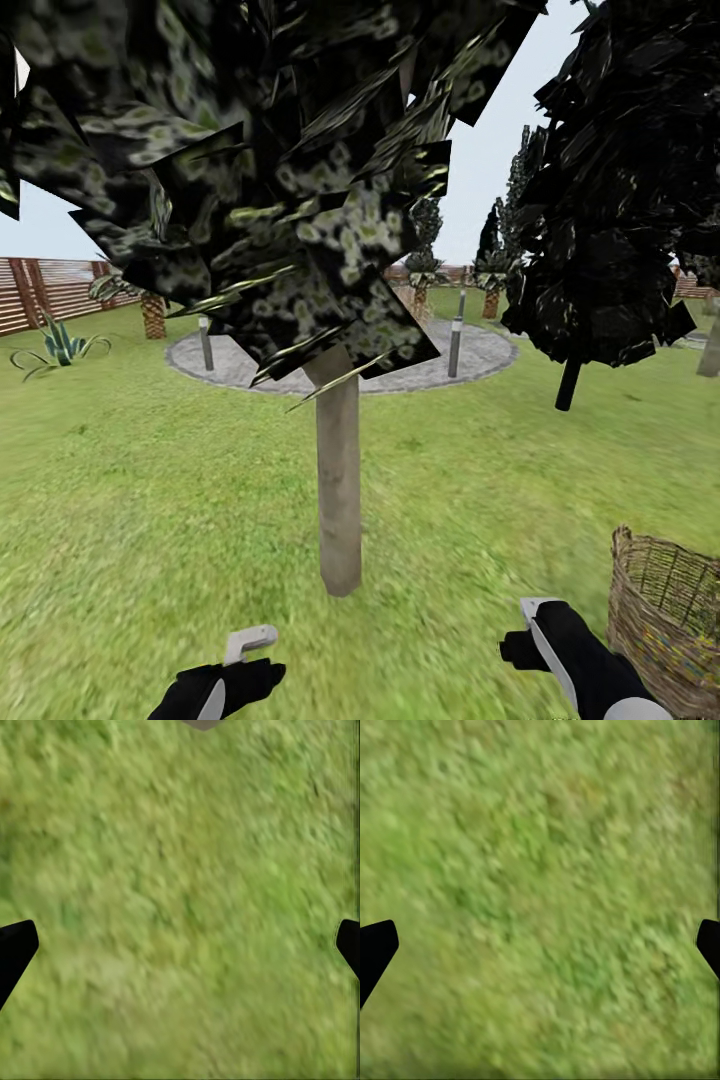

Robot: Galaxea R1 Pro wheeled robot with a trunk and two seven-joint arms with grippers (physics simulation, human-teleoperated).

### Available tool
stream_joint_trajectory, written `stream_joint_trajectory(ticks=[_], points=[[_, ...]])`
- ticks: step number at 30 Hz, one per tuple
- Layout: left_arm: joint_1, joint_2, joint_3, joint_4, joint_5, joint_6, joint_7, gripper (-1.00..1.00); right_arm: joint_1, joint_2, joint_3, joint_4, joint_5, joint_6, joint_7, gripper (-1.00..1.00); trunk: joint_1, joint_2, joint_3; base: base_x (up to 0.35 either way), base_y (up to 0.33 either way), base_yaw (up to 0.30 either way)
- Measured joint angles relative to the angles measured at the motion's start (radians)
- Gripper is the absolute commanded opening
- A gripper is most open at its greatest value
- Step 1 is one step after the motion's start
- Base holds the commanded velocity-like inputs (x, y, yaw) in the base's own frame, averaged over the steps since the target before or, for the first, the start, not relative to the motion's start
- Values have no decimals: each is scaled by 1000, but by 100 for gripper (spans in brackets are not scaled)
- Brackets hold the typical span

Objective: Take the three Easter eggs out of the wicker basket on the lawn in the garden, then place them on the lawn next to a single tree (choose any tree) so that all three eggs are next to the same tree and none are left in the basket.

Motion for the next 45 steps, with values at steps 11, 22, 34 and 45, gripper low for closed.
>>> stream_joint_trajectory(ticks=[11,22,34,45], points=[[0,-5,-1,32,1,0,-1,100,0,3,1,0,0,0,-1,100,-42,77,49,0,0,-192],[0,-10,6,39,6,-26,-3,100,0,3,1,0,3,0,-2,100,-84,154,87,0,-20,-39],[0,-20,1,43,-1,-54,2,100,0,6,2,0,8,-1,-2,100,-130,238,125,0,-286,0],[0,-20,0,43,-2,-54,2,100,0,8,3,0,9,-1,-3,100,-173,315,159,0,-307,0]])
